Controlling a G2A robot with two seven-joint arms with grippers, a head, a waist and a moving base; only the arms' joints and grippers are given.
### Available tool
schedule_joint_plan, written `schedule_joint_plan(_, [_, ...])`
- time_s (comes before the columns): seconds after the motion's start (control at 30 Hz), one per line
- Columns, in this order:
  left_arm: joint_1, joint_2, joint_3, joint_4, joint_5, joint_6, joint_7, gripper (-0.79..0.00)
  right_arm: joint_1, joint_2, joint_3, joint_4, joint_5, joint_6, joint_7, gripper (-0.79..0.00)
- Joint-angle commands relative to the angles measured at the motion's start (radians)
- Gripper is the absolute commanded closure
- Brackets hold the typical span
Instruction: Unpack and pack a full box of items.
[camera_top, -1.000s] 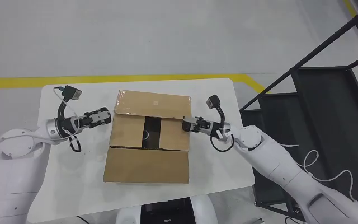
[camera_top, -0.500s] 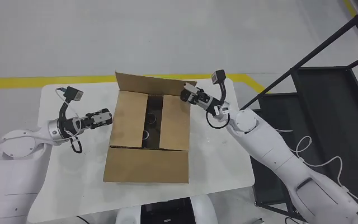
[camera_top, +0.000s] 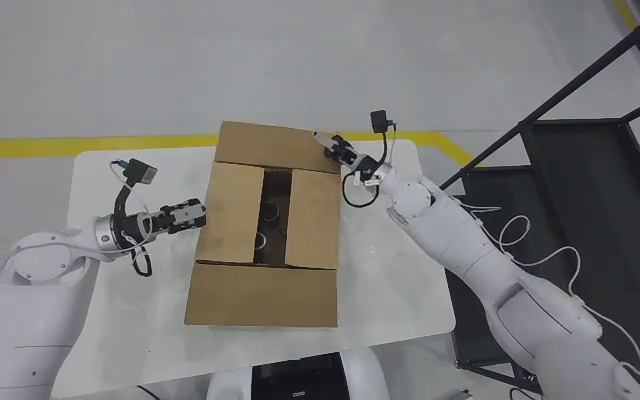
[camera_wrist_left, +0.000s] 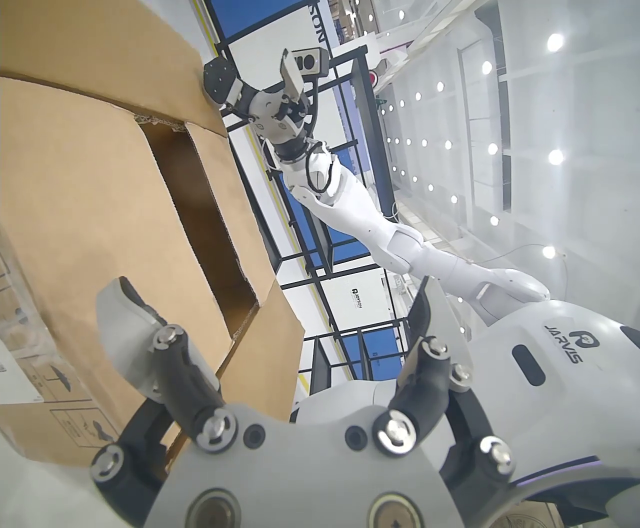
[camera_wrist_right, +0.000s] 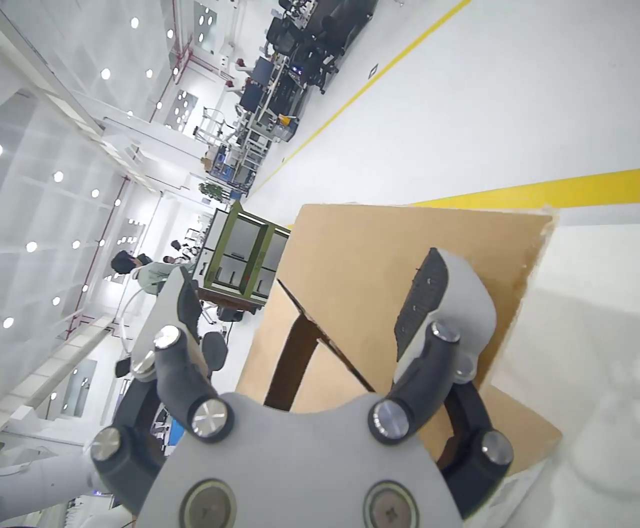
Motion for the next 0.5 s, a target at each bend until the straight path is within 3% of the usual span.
schedule_joint_plan(0.0, [-0.003, 0.0, 0.004, 0.003, 0.0, 0.001, 0.002, -0.785, 0.01, -0.014, -0.015, 0.035, -0.028, -0.02, 0.009, -0.785])
schedule_joint_plan(0.27, [-0.027, -0.003, 0.03, 0.016, -0.005, 0.003, -0.002, -0.785, 0.034, -0.057, -0.025, 0.134, -0.106, -0.061, -0.03, -0.785])
schedule_joint_plan(0.47, [-0.042, -0.004, 0.039, 0.027, -0.009, 0.001, -0.001, -0.785, 0.045, -0.063, 0.037, 0.13, -0.022, -0.135, 0.001, -0.785])
